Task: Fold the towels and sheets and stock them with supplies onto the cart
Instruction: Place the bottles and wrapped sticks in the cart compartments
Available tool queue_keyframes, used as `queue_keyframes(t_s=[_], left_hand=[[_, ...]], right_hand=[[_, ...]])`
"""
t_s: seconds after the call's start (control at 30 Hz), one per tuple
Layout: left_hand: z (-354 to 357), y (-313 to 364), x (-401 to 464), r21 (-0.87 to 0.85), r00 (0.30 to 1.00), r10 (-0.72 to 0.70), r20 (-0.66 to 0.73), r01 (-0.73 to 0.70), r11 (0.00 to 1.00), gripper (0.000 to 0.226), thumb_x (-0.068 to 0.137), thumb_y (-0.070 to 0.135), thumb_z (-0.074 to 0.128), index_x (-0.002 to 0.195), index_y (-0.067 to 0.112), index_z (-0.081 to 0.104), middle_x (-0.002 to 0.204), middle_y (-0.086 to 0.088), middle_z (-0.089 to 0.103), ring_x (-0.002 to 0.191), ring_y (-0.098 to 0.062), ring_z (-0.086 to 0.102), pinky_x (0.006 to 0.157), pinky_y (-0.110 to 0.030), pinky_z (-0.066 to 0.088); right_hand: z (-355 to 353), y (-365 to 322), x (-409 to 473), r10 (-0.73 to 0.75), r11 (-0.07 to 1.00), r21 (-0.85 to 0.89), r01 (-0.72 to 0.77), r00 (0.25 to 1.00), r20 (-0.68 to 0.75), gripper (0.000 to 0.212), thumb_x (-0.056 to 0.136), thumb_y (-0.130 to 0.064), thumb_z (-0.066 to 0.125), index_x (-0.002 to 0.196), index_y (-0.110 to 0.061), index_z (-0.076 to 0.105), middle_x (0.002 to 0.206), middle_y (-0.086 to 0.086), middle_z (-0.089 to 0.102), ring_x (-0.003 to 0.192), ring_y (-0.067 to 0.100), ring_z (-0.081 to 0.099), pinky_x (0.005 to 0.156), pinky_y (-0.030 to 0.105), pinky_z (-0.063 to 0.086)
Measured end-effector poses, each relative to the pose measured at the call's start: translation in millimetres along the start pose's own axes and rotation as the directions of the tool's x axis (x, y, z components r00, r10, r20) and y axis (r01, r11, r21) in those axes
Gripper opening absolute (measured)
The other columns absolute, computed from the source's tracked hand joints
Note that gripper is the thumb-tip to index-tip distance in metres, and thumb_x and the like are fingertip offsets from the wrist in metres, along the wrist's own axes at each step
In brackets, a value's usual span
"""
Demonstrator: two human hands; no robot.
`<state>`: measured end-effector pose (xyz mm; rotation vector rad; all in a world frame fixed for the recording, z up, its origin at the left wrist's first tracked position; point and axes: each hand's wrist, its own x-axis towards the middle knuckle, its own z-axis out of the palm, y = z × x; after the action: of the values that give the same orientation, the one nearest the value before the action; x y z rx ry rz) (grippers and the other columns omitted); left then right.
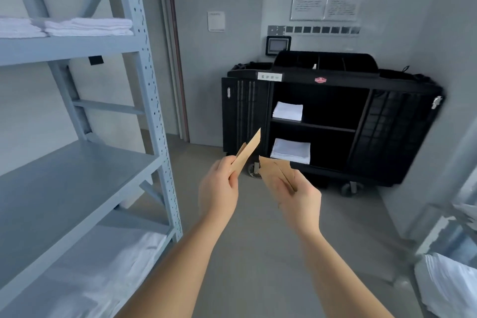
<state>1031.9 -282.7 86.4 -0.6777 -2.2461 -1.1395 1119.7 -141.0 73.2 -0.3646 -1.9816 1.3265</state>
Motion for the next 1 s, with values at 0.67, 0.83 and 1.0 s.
queue_keyframes(t_s=[0.67, 0.83, 1.0], left_hand=[[270, -71, 298, -0.088, 0.994, 0.019, 0.106, -0.009, 0.996, 0.027, 0.092, 0.006, 0.057, 0.117, 0.016, 0.061, 0.098, 0.0, 0.064, 0.079, -0.02, 0.059, 0.067, -0.041, 0.051], [326, -93, 359, -0.078, 0.992, 0.026, 0.123, -0.016, 0.997, 0.024, 0.093, 0.008, 0.054, 0.115, 0.017, 0.061, 0.094, 0.001, 0.063, 0.077, -0.02, 0.058, 0.067, -0.042, 0.05], [394, -116, 422, -0.056, 0.989, 0.054, 0.135, -0.047, 0.997, 0.027, 0.092, 0.007, 0.056, 0.116, 0.018, 0.06, 0.095, 0.003, 0.063, 0.076, -0.018, 0.059, 0.065, -0.039, 0.052]], right_hand=[[54, 121, 368, -0.022, 0.997, -0.07, 0.018, 0.999, -0.05, 0.019, 0.092, -0.03, 0.063, 0.075, -0.038, 0.06, 0.073, -0.022, 0.061, 0.065, -0.002, 0.055, 0.056, 0.01, 0.04], [70, 157, 450, -0.024, 0.991, -0.129, 0.014, 0.996, -0.082, 0.01, 0.092, -0.034, 0.062, 0.083, -0.029, 0.062, 0.073, -0.019, 0.059, 0.065, 0.002, 0.054, 0.058, 0.014, 0.041], [83, 200, 535, -0.017, 0.996, -0.094, 0.008, 0.995, -0.094, 0.005, 0.092, -0.03, 0.063, 0.087, -0.028, 0.065, 0.072, -0.017, 0.061, 0.066, -0.002, 0.056, 0.061, 0.013, 0.045]])
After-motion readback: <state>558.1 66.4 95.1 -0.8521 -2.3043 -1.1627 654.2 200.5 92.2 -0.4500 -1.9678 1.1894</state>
